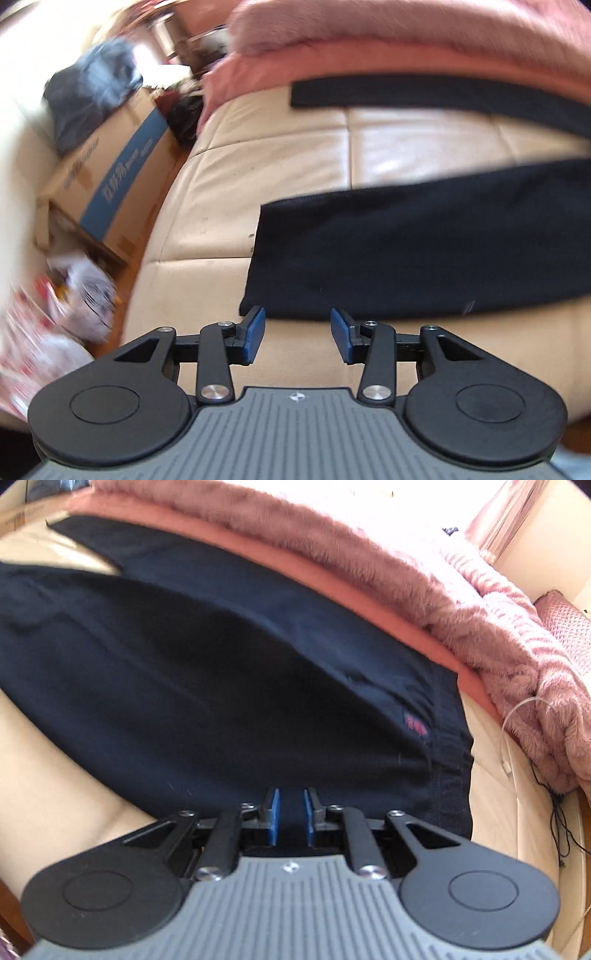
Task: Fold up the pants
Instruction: 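Grasp the pants waistband with the right tool while the left tool grasps the leg hem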
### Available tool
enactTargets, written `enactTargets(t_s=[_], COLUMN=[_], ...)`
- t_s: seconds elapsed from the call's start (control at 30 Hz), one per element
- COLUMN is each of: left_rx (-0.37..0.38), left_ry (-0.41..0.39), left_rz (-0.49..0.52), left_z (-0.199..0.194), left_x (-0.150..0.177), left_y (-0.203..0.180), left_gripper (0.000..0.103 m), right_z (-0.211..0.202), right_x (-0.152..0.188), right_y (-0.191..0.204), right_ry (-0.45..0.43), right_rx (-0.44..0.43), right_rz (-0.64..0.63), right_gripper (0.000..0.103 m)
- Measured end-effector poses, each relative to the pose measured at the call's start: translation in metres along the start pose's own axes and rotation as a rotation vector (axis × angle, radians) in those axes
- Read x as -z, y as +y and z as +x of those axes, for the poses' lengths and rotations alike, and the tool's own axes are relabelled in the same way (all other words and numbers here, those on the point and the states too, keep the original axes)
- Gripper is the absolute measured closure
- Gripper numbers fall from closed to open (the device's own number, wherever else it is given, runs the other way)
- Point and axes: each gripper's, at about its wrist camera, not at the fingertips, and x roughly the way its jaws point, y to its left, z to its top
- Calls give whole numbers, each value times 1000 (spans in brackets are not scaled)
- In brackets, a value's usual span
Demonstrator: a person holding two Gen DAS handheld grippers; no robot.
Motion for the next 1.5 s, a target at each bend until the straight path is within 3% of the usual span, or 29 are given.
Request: enactTargets(t_s=[0.17,0.43,0.63,0.67,0.7,0.73,0.77,1.1,1.2,1.27,1.43,1.5], left_rx=[-96,-118,-216,-228,-236,-240,-248,-330,-341,-344,-337,-332], left_ry=[-36,-73,-52,-47,-44,-42,-44,-39,-35,-34,-25,-24], left_rz=[280,527,823,848,865,873,877,881,873,872,833,828], left_z=[2,19,32,35,38,41,43,45,46,46,47,47], left_x=[4,12,27,29,30,30,30,34,34,33,31,30], left_y=[-39,-59,-71,-72,-71,-70,-71,-80,-83,-83,-84,-84], left_gripper=[53,49,48,48,48,48,48,48,48,48,51,55], right_z=[4,7,-10,-17,-22,-26,-27,-13,-15,-12,-7,-10], right_x=[3,24,38,42,46,49,54,96,101,102,105,103], right_y=[-3,-30,-53,-54,-53,-49,-45,10,1,-4,-5,-11], right_ry=[26,118,174,165,154,152,157,117,113,147,139,135], right_rx=[38,128,179,161,142,136,138,173,181,215,205,212], right_rz=[-23,-14,-88,-119,-166,-226,-307,-1101,-1153,-1170,-1189,-1139], right_gripper=[94,94,93,88,84,73,70,72,76,92,103,103])
